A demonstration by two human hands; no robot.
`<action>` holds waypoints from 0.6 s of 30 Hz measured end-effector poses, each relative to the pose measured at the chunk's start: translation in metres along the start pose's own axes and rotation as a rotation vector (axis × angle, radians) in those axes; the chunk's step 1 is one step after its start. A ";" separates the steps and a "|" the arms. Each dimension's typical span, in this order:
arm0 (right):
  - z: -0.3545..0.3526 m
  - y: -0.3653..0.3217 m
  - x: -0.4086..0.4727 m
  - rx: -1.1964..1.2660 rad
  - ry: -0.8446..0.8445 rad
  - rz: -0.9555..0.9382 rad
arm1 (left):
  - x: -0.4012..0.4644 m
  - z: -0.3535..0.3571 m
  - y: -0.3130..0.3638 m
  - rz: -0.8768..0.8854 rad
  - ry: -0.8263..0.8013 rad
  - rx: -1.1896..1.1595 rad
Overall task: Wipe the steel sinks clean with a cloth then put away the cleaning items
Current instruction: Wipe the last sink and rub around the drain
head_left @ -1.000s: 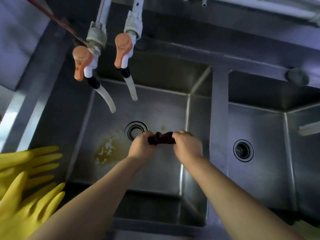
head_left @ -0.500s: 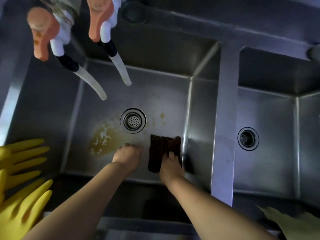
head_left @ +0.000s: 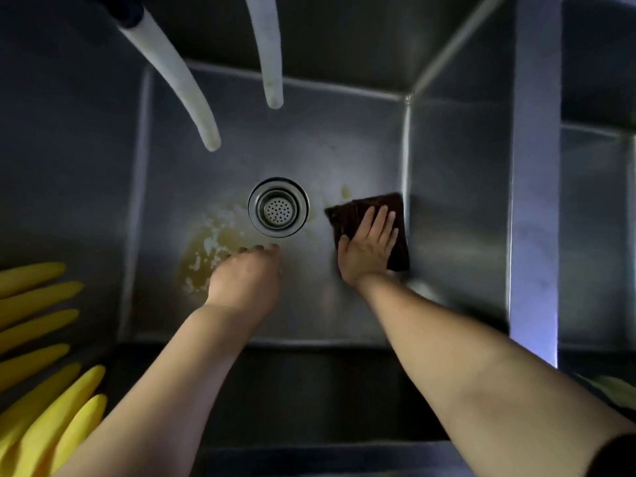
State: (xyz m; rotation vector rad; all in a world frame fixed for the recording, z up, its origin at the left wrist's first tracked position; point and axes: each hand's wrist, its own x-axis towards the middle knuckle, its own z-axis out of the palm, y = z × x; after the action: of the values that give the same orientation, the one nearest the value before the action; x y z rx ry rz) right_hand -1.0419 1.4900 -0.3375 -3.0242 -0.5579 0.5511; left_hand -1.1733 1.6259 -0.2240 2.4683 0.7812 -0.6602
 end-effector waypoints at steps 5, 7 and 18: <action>0.020 -0.002 -0.043 0.052 -0.057 0.204 | -0.003 0.013 -0.005 0.015 -0.049 0.008; 0.031 -0.003 -0.072 0.085 -0.126 0.359 | -0.001 0.012 -0.010 -0.020 -0.030 -0.005; 0.033 -0.025 -0.099 0.281 -0.226 0.738 | 0.009 0.009 -0.016 -0.021 -0.002 -0.076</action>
State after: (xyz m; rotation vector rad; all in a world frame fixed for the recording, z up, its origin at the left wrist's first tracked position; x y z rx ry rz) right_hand -1.1482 1.4772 -0.3324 -2.8222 0.6261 0.8959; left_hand -1.1793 1.6363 -0.2407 2.3935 0.8170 -0.6289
